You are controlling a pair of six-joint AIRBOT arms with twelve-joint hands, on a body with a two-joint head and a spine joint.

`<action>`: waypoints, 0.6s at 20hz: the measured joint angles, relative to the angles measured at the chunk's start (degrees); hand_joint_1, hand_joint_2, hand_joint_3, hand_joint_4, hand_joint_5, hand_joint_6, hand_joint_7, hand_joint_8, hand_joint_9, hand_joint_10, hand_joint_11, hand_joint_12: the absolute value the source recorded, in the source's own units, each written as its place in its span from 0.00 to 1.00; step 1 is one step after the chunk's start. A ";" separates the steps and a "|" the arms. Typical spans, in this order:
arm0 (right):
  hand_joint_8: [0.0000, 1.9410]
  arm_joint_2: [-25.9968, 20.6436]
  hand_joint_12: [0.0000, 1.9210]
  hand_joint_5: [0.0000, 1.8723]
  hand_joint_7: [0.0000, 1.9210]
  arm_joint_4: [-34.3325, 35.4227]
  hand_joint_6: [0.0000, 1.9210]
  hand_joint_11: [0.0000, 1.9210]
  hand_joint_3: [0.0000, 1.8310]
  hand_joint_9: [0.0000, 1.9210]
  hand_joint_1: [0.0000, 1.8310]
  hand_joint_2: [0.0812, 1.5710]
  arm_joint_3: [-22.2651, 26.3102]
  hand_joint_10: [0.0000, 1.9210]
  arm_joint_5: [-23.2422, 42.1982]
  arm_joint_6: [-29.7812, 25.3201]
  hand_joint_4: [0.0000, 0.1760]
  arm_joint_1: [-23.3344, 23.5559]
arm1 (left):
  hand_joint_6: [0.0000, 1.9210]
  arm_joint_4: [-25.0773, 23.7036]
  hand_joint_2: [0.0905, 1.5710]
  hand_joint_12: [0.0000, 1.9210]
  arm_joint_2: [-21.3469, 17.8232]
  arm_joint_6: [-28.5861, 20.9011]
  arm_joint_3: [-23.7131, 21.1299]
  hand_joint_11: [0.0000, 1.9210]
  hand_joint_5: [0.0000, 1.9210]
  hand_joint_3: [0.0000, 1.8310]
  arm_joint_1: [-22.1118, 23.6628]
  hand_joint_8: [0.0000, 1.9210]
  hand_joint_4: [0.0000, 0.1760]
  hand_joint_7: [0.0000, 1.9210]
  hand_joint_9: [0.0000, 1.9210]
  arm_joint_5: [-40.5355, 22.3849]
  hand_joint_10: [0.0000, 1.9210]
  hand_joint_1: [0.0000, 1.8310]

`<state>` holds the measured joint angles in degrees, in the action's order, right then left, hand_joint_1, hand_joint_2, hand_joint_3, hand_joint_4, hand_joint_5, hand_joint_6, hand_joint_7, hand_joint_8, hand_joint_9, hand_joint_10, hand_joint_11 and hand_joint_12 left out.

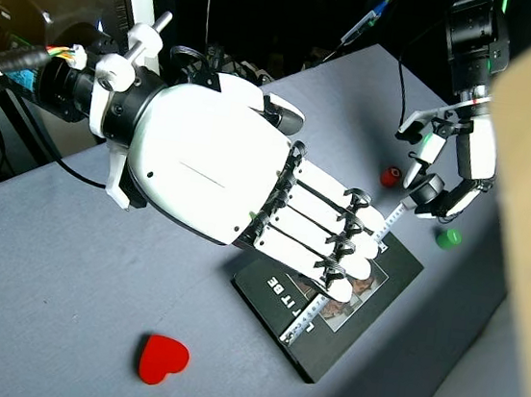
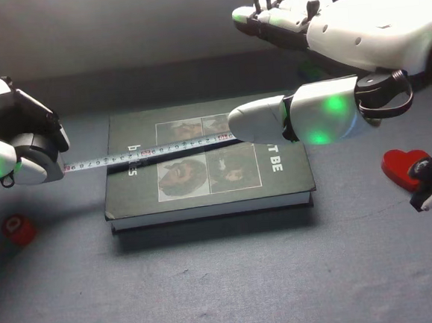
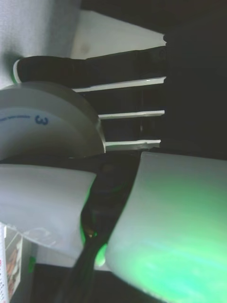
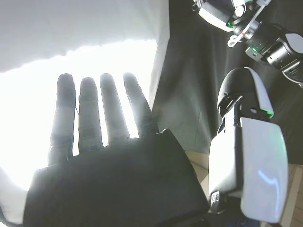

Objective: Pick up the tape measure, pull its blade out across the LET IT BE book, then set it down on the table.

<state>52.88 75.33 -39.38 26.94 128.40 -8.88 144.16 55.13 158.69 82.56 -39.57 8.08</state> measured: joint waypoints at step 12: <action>0.00 0.11 0.16 0.00 0.00 -0.83 0.00 0.00 0.00 0.00 0.00 0.63 0.00 0.00 0.00 0.00 0.11 -0.28 | 0.48 0.17 0.71 0.71 -0.02 0.04 -0.39 0.39 0.46 0.00 0.09 0.58 0.00 0.49 0.43 -0.24 0.72 0.75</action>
<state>52.99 74.50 -39.38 26.94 128.40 -9.17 144.33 55.11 158.74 82.17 -39.48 7.84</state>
